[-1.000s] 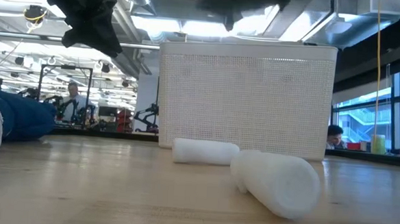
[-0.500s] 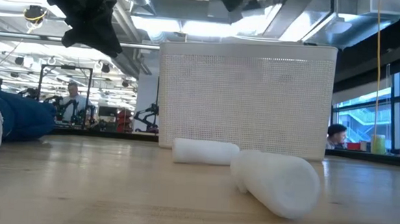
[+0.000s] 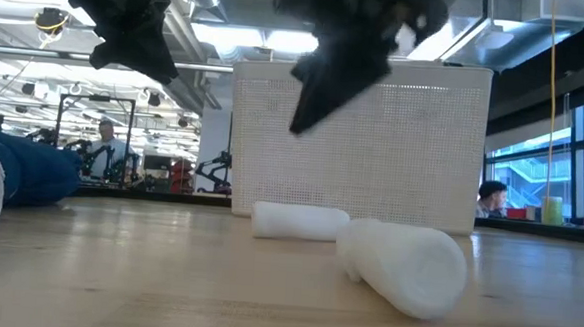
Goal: Pick & place medical supplies in basket/bin
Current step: Put the top rolled gauze in the white bin
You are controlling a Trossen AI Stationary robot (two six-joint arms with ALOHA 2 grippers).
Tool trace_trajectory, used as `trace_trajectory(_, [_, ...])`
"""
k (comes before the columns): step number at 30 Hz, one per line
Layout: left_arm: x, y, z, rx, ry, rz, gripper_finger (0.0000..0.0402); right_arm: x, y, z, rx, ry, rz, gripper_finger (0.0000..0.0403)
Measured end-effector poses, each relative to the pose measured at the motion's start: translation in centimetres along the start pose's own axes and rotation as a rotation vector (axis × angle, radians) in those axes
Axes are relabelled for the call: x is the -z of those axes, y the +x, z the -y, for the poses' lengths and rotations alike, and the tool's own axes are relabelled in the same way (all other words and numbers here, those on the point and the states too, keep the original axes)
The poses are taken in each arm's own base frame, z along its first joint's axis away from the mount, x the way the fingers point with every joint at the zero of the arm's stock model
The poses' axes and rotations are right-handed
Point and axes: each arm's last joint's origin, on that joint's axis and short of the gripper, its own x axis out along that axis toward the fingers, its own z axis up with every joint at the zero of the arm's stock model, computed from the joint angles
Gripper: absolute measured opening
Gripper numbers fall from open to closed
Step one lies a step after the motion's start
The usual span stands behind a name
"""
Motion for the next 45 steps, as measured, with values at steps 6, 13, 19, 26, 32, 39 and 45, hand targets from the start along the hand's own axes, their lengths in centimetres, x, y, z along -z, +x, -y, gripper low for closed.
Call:
trace_trajectory(6, [0.1,0.3,0.1,-0.008,0.005,-0.010,0.0090,1.1,3.2,0.2,-0.002,0.072,-0.086,0.0103])
trace_trajectory(13, [1.4,1.8,0.0,-0.024,0.001,-0.050,0.0090,1.8,5.1,0.3,0.003,0.077,-0.140,0.0168])
trace_trajectory(19, [3.0,3.2,-0.5,-0.049,-0.031,-0.119,0.0090,1.9,5.3,0.4,0.039,0.067,-0.148,0.0221])
trace_trajectory(26, [3.6,4.0,-0.5,-0.048,-0.064,-0.120,0.0090,1.9,5.3,0.4,0.038,0.042,-0.142,0.0257])
trace_trajectory(32, [3.1,4.2,0.0,-0.006,-0.036,-0.077,0.0090,1.9,5.6,0.4,0.039,0.053,-0.141,0.0254])
trace_trajectory(39, [2.4,4.0,1.9,0.243,0.106,-0.024,0.0087,2.4,6.5,0.4,0.039,0.071,-0.174,0.0215])
trace_trajectory(45, [2.2,1.5,5.8,0.657,0.311,0.079,0.0066,2.5,6.6,0.4,0.042,0.075,-0.180,0.0160])
